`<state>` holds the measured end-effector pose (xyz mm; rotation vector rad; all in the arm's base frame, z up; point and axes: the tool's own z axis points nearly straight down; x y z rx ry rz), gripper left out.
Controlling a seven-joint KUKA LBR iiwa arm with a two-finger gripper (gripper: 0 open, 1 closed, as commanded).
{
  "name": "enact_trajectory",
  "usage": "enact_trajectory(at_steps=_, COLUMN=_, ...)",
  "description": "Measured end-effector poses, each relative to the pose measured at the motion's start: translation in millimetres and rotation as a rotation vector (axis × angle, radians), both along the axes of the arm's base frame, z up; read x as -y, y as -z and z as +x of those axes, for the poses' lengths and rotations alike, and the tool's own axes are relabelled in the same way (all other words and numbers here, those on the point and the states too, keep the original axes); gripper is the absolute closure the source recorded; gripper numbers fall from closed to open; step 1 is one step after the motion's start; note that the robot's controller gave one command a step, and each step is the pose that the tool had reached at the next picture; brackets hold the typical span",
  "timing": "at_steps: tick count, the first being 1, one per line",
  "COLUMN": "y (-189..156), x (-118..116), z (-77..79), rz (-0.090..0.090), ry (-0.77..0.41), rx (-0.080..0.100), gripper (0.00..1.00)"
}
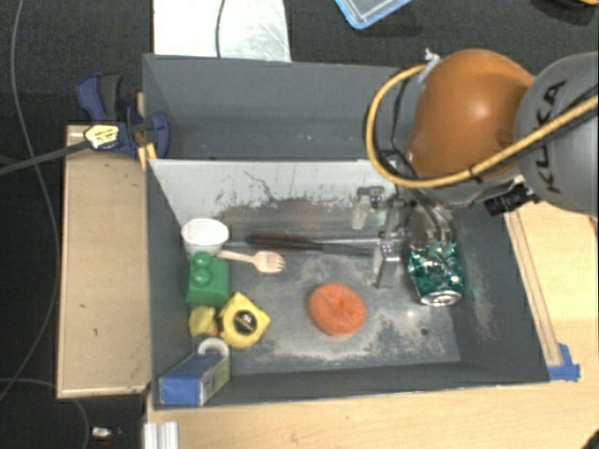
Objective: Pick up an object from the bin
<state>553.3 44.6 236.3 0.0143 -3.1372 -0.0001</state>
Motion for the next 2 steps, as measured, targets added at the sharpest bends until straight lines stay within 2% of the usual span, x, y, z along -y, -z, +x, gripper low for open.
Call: enact_trajectory(at_steps=2, y=-7.0, x=-7.3, z=1.6, rz=0.001, ry=0.030, rx=0.011, gripper=0.00)
